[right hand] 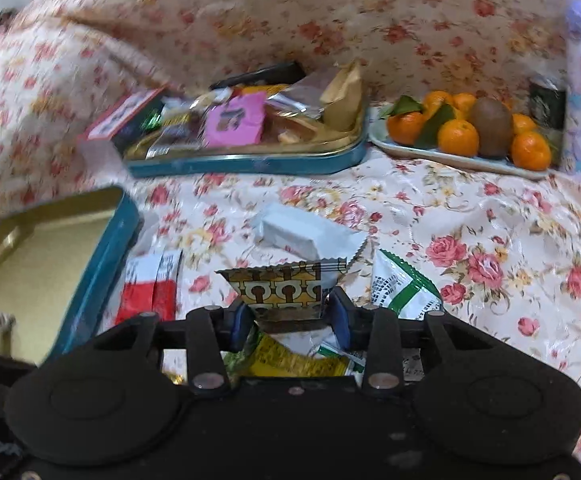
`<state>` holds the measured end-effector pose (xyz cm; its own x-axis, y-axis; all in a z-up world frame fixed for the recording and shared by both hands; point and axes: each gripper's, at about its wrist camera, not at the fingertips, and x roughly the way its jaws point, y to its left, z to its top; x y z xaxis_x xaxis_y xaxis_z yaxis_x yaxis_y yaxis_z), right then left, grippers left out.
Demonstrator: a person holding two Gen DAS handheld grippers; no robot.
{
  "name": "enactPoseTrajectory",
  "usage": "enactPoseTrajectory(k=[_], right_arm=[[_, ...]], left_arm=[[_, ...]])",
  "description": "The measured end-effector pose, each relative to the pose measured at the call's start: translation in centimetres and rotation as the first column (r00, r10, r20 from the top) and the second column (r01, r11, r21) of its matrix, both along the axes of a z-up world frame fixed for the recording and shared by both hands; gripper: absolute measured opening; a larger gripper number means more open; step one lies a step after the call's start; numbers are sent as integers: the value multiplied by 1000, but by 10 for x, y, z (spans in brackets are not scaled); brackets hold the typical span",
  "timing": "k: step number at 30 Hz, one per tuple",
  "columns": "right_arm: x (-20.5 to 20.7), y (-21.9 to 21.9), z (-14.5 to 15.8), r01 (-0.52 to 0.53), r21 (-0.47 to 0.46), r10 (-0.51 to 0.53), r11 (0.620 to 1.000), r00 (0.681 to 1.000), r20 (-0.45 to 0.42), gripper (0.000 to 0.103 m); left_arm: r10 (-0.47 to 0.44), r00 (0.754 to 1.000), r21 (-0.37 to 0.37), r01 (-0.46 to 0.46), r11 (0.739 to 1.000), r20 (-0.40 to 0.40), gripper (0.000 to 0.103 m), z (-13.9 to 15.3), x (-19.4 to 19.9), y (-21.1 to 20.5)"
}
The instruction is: Organize snacks
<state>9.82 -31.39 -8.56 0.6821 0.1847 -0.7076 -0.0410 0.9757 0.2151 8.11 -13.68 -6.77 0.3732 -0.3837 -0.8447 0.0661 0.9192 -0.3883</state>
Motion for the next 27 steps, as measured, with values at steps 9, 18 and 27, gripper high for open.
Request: enactPoseTrajectory(k=[9,18,27], right_arm=[[-11,-22,10,123,83,-127,989,990,53,36],[-19,-38,10,185,239,-198,953,980,30,34],[-26,-35,5,203,291,-220,935,975,28,36]], left_arm=[[19,1000,-6,-19,1000,-16,50,-1,18,-2],[63,995,-41,-66,997,-78,50,-2,41,0],[57,996,22,-55,998,-67,50,0,44,-13]])
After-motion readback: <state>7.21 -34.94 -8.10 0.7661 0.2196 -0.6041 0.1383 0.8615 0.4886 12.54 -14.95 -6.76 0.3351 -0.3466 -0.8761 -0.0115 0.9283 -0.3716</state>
